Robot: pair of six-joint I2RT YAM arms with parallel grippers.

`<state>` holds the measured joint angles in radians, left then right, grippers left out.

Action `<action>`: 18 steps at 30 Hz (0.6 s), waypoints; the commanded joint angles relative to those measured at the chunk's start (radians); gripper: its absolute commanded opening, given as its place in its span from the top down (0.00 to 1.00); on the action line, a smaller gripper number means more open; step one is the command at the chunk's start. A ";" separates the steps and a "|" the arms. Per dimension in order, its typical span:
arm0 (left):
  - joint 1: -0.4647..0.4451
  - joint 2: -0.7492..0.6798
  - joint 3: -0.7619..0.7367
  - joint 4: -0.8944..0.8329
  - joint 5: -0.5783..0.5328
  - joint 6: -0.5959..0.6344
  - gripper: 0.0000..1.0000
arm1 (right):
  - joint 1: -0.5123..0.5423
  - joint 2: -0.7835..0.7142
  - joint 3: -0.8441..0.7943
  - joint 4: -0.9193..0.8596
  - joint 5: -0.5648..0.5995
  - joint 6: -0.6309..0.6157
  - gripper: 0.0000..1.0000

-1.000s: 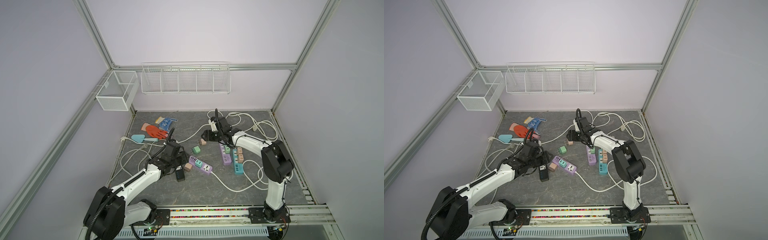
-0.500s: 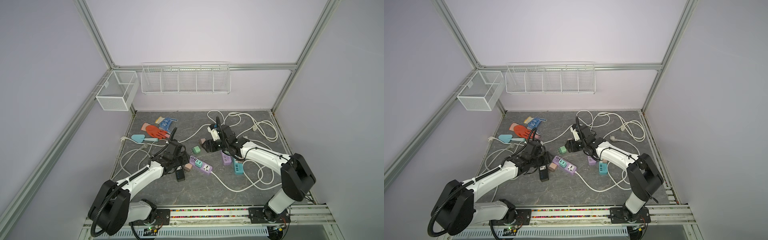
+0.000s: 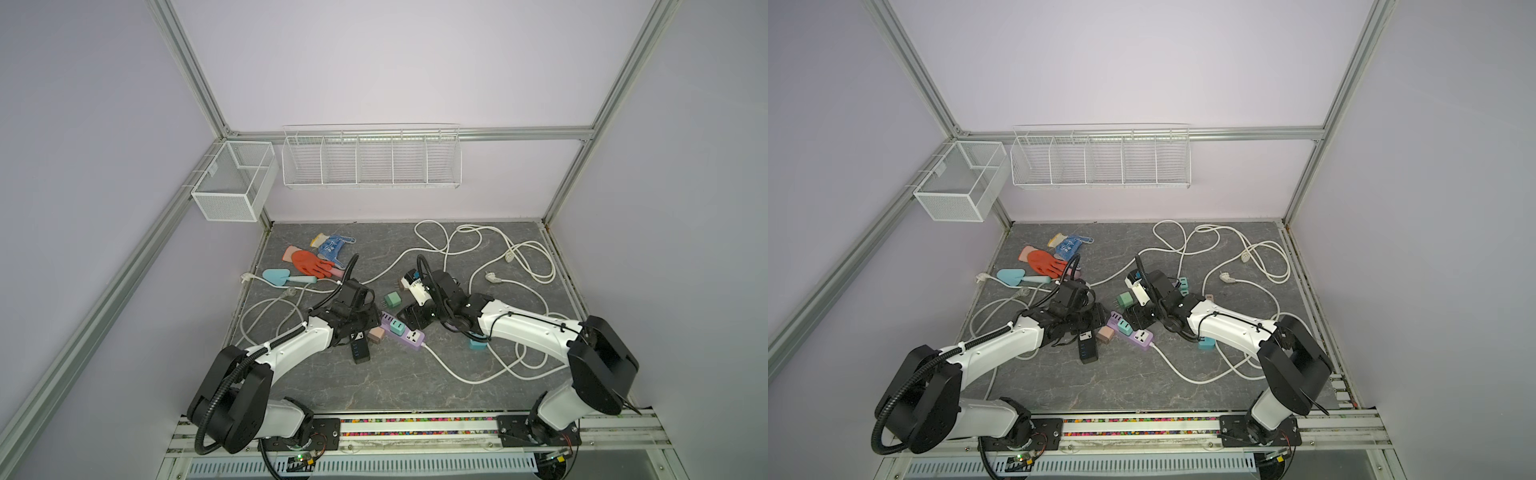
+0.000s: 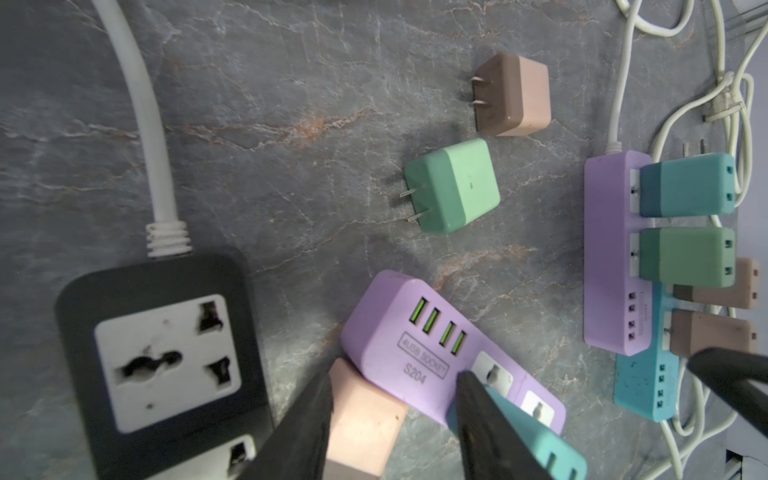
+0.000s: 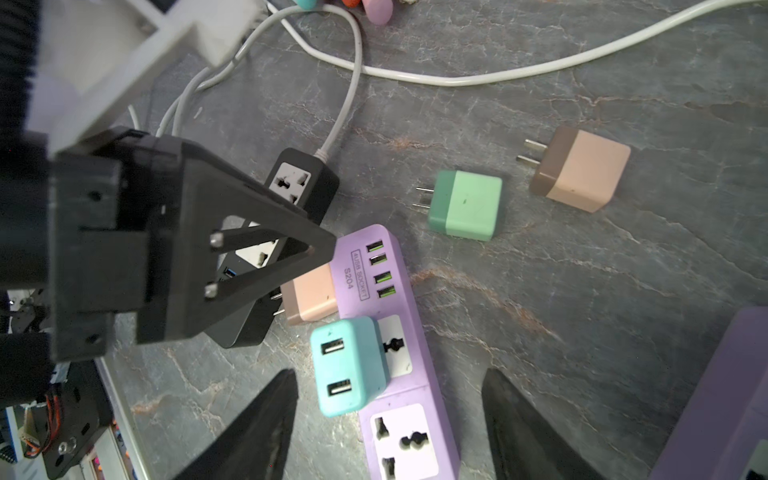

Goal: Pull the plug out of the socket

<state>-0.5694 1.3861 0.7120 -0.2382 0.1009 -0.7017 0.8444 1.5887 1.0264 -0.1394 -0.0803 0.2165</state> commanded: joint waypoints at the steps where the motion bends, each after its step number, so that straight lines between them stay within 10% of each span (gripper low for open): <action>1: 0.005 0.031 0.044 0.019 0.008 0.012 0.50 | 0.047 0.015 -0.003 0.021 0.052 -0.081 0.27; 18: 0.006 0.117 0.075 0.025 0.011 0.034 0.50 | 0.110 0.113 0.038 -0.004 0.123 -0.139 0.31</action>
<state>-0.5694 1.4891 0.7597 -0.2146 0.1116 -0.6907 0.9463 1.6855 1.0428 -0.1329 0.0277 0.1104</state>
